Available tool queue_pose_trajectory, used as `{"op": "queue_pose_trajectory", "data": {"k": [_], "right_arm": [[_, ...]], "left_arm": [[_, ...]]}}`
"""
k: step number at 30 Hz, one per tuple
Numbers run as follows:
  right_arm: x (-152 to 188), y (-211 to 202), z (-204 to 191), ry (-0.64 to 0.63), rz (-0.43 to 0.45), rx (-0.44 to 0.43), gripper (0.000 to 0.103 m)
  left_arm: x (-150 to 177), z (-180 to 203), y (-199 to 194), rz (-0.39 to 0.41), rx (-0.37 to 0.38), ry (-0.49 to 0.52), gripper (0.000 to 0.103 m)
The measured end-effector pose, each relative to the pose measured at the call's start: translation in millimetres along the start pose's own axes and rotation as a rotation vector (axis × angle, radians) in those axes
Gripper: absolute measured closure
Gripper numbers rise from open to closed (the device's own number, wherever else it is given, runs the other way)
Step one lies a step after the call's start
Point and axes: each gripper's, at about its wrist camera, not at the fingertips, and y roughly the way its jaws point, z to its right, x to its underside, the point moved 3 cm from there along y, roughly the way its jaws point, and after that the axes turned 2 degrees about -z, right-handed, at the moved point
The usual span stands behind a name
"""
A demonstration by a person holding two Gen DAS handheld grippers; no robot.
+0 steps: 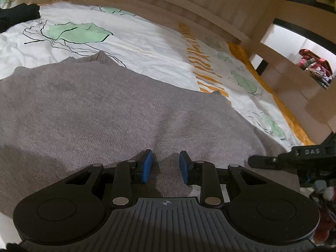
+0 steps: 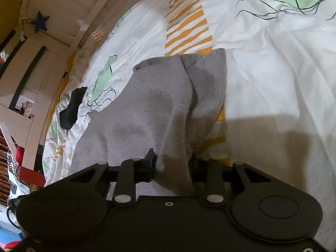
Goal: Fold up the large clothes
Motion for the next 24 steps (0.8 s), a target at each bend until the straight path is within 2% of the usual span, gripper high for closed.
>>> {"op": "queue_pose_trajectory", "data": {"k": [2,5,8,11,17,20,22,24], "right_arm": [[-1,-7,-10,-0.03,0.019,-0.021,0.067],[-5,-22,-29,-0.012,0.061,-0.11,0.069],[-9,-32,-66,-0.042,0.082,-0.16,0.069],[-12,-26,-118,-0.13,0.059,-0.177,0.069],[-10,30,-204,-0.264,-0.039,-0.197,0.069],[-3,66,-228,-0.287,-0.094,-0.201,0.069],[5,90,-239,-0.293,-0.132,-0.196,0.069],[14,114,-247,-0.3,-0.168,-0.179,0.069]], "left_arm": [[-1,-2,-1,-0.009,0.014,-0.013,0.076],[-2,-8,-4,-0.027,0.044,-0.035,0.076],[-2,-13,-10,-0.046,0.068,-0.032,0.078],[0,-23,-19,-0.064,0.086,-0.053,0.078],[13,-56,-46,-0.096,0.061,-0.091,0.079],[18,-63,-62,-0.099,0.048,-0.094,0.078],[21,-69,-70,-0.104,0.012,-0.097,0.081],[25,-75,-78,-0.105,0.031,-0.118,0.081]]}}
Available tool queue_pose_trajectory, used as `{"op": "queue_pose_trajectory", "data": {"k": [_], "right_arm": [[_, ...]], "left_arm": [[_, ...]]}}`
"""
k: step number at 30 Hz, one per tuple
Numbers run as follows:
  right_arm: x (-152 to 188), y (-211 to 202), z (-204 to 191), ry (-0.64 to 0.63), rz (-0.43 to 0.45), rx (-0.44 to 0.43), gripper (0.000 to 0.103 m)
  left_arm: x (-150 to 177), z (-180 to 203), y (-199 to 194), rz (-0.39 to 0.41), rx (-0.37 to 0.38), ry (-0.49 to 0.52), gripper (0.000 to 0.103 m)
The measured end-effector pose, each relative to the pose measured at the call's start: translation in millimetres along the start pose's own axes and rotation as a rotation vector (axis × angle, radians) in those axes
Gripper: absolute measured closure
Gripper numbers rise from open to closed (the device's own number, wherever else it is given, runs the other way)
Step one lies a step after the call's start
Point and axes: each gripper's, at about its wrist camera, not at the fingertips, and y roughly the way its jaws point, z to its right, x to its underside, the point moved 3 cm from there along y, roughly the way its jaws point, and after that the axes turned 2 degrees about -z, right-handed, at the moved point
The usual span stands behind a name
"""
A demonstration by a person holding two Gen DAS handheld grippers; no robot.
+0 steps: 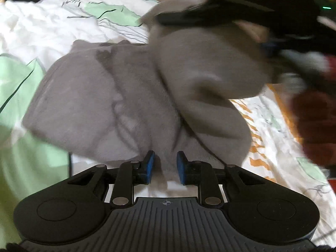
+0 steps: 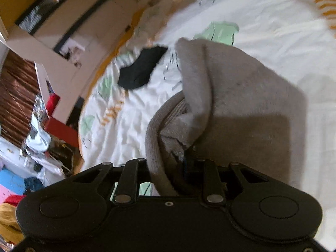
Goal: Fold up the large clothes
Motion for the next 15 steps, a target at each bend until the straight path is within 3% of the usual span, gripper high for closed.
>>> {"op": "queue_pose_trajectory", "data": {"k": [4,11,14,15], "right_arm": [[8,38,1,0.013,-0.061,0.02,0.069],[12,56,-11,-0.017,-0.078,0.054,0.068],[10,65,-16,-0.019,-0.087,0.041,0.055],[10,61,-13,-0.009,-0.088,0.013,0.045]], "left_arm": [[4,-4,-10,-0.001,0.004,-0.003,0.08],[11,-4,-9,-0.028,-0.003,-0.009,0.08],[10,-1,-11,-0.025,0.0,-0.002,0.08],[9,1,-12,-0.023,0.0,0.005,0.079]]}}
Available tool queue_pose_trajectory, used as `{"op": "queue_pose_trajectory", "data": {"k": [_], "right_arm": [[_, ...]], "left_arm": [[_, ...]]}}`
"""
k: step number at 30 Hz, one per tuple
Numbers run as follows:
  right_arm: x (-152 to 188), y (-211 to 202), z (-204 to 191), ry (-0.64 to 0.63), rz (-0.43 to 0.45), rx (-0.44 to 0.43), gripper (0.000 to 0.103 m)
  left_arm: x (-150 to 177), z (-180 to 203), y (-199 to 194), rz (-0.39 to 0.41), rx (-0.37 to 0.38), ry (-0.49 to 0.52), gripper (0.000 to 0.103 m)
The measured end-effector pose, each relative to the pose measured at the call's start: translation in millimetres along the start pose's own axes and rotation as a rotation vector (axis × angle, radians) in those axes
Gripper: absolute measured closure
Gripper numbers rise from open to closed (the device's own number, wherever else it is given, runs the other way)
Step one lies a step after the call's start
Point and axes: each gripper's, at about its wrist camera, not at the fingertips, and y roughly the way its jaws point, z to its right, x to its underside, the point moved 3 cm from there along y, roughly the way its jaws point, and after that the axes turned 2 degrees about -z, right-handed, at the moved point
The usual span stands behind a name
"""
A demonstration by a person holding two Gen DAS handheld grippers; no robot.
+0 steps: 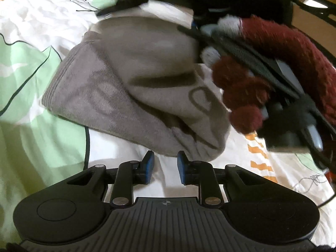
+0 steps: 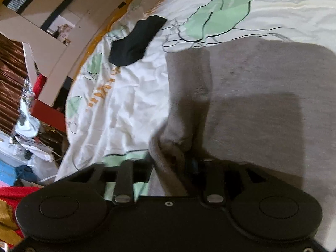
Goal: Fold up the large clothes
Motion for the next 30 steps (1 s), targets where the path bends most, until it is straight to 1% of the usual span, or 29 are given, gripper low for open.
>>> {"op": "queue_pose_trajectory", "data": {"k": [1,4,6,8,11,13,15,17,19,21,23,26,27,28,30], "right_arm": [[-2,1,-1,0.014,0.002,-0.031,0.042],[-8,-18,-5,0.035,0.038,-0.144,0.042],[-10,-40,-9,0.009,0.071,-0.172,0.042],[-10,-66,-9,-0.023,0.111,-0.171,0.042],[-3,-106,1,-0.058,0.178,-0.121,0.042],[2,-119,7,-0.071,0.214,-0.069,0.042],[14,-132,16,-0.087,0.244,-0.005,0.042],[29,-139,26,-0.091,0.259,0.037,0.042],[44,-142,36,-0.088,0.262,0.07,0.042],[58,-142,42,-0.088,0.262,0.099,0.042],[68,-140,46,-0.082,0.263,0.112,0.042],[77,-136,50,-0.08,0.256,0.119,0.042],[79,-134,50,-0.081,0.254,0.12,0.042],[82,-134,52,-0.083,0.251,0.12,0.042],[85,-133,52,-0.088,0.25,0.12,0.042]], "left_arm": [[0,1,-2,0.003,0.001,0.01,0.079],[-2,7,-12,0.018,0.013,0.048,0.079],[-3,9,-17,0.031,0.033,0.056,0.076],[3,5,-30,0.054,0.051,0.038,0.069],[-3,-1,-38,0.103,0.059,0.008,0.056],[-9,-5,-44,0.142,0.044,-0.013,0.055],[-17,-7,-49,0.182,0.022,-0.035,0.051],[-25,-11,-54,0.217,-0.011,-0.055,0.049],[-37,-13,-56,0.248,-0.059,-0.077,0.049],[-44,-16,-58,0.269,-0.088,-0.094,0.048],[-51,-17,-58,0.267,-0.101,-0.099,0.047],[-55,-17,-50,0.253,-0.147,-0.084,0.048],[-57,-20,-47,0.25,-0.155,-0.105,0.048],[-56,-25,-48,0.252,-0.146,-0.13,0.049],[-53,-35,-51,0.268,-0.114,-0.178,0.057]]}}
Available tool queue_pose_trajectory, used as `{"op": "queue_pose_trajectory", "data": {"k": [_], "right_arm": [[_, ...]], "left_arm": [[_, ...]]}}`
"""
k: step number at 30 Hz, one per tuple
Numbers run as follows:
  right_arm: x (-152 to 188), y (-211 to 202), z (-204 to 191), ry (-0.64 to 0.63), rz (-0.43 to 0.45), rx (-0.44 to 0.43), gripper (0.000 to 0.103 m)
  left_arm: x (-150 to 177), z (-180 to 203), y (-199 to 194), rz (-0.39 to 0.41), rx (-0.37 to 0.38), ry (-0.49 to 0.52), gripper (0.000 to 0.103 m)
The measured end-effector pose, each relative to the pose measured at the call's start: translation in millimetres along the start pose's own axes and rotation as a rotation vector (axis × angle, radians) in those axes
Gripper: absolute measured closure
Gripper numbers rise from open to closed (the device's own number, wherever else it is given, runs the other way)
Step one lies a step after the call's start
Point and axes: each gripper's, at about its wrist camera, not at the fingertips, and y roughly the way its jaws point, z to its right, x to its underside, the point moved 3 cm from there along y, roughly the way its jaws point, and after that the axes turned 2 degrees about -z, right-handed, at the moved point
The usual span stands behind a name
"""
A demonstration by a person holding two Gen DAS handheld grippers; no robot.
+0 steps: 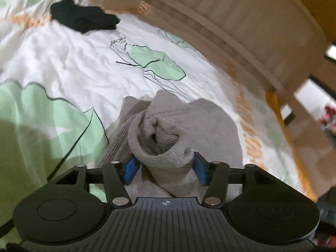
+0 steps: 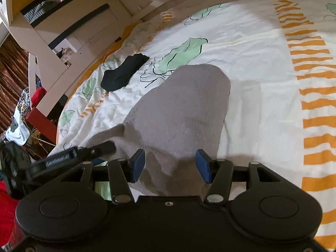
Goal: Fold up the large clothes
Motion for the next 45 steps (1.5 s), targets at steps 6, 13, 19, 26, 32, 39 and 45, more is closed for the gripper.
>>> {"op": "queue_pose_trajectory", "data": {"k": [6,13,19,26,32,39,45], "right_arm": [[1,-5,-5,-0.061,0.041,0.045,0.042],[31,45,-12,-0.168,-0.14,0.133,0.042],[41,43,-25,-0.264,-0.14,0.158,0.037],[36,23,-13,-0.209,-0.103,0.126,0.037],[33,18,-18,-0.213,-0.076,0.107,0.037],[19,6,-23,-0.257,-0.006,0.105,0.037],[-26,18,-26,-0.333,0.132,0.162,0.086]], "left_arm": [[2,-24,1,-0.008,-0.032,-0.071,0.063],[2,-51,-2,-0.013,-0.105,-0.136,0.072],[-8,-17,-31,0.081,-0.087,0.06,0.071],[-19,15,-4,-0.001,-0.051,0.263,0.055],[-19,7,34,-0.091,-0.049,0.298,0.095],[-17,-35,19,-0.078,-0.07,0.175,0.095],[-17,-29,22,-0.078,-0.081,0.201,0.095]]}}
